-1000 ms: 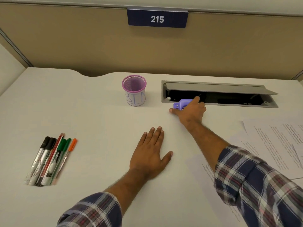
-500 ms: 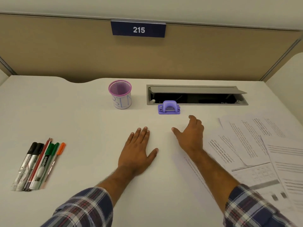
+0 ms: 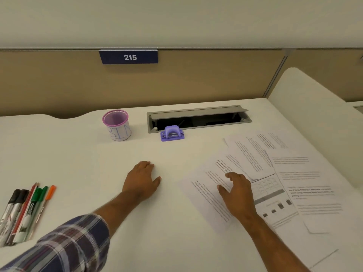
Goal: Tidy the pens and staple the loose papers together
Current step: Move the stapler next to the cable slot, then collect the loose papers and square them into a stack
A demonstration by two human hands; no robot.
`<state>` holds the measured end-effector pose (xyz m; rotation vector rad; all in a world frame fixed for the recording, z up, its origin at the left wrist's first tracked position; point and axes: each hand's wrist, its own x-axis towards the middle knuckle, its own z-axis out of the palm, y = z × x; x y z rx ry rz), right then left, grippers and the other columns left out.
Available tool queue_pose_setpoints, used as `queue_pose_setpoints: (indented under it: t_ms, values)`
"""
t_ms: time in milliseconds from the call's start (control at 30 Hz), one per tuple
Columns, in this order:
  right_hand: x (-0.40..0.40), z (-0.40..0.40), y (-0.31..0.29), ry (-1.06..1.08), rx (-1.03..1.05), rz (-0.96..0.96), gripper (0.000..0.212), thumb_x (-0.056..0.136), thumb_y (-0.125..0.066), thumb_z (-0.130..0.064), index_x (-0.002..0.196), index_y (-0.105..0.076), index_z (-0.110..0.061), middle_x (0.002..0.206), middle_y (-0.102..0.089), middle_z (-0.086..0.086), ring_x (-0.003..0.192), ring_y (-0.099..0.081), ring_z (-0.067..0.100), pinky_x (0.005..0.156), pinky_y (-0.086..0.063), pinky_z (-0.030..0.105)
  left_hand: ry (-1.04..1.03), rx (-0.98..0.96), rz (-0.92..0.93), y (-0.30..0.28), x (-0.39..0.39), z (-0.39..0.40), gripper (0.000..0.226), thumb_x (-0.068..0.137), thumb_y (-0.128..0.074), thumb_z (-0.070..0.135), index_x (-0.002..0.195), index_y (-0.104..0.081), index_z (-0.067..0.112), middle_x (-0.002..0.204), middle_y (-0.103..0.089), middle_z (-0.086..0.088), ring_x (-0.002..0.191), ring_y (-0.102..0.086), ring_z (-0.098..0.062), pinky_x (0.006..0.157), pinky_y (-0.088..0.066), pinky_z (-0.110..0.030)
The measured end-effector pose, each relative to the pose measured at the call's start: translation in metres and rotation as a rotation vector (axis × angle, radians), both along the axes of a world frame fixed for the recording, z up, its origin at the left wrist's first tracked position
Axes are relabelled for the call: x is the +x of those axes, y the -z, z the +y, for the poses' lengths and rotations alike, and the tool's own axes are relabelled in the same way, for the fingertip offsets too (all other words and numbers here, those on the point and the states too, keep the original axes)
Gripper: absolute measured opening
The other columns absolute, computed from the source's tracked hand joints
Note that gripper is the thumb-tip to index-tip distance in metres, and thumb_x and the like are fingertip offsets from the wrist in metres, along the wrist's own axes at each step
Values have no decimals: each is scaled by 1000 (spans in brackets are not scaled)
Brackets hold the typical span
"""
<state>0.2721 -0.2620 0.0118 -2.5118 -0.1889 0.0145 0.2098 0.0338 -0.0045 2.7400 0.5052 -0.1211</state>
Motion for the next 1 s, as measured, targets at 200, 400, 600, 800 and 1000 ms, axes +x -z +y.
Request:
queue_pose_setpoints:
  t_ms: [200,400,600,800,1000]
  values:
    - [-25,-42,5,33,-57,-51,43,82,-73,-31,119,-58,-14,115,-60,7,111,-53,25,93,-49,40,-101,-166,-127,-6,-14,-31,30,88,-65,36,113,-65,21,117,-52,4,116,-48,-20,88,-39,-27]
    - [-38,-85,15,55,-188,-39,45,79,-73,-41,114,-62,-14,116,-64,7,114,-57,27,94,-50,45,133,-139,-186,-12,-21,-79,34,86,-66,37,118,-65,25,125,-52,7,117,-49,-18,96,-40,-28]
    - [-48,-81,14,-53,-295,93,61,90,-49,-56,143,-39,-26,156,-29,6,146,-21,25,116,-23,45,411,-48,-49,-10,-24,-122,62,90,-51,57,146,-40,34,161,-26,10,148,-22,-15,120,-23,-36]
    - [-53,-62,8,-151,-325,163,66,93,-43,-55,151,-23,-28,162,-11,9,149,-8,27,118,-12,43,402,53,59,2,-37,-132,74,93,-38,64,156,-19,31,166,-9,10,152,-11,-16,122,-14,-35]
    - [-53,-51,9,-244,-315,176,62,97,-41,-47,152,-21,-25,162,-8,8,149,-5,28,119,-10,44,274,127,-26,5,-59,-139,76,83,-31,72,149,-35,34,152,-36,13,135,-34,-14,113,-27,-32]
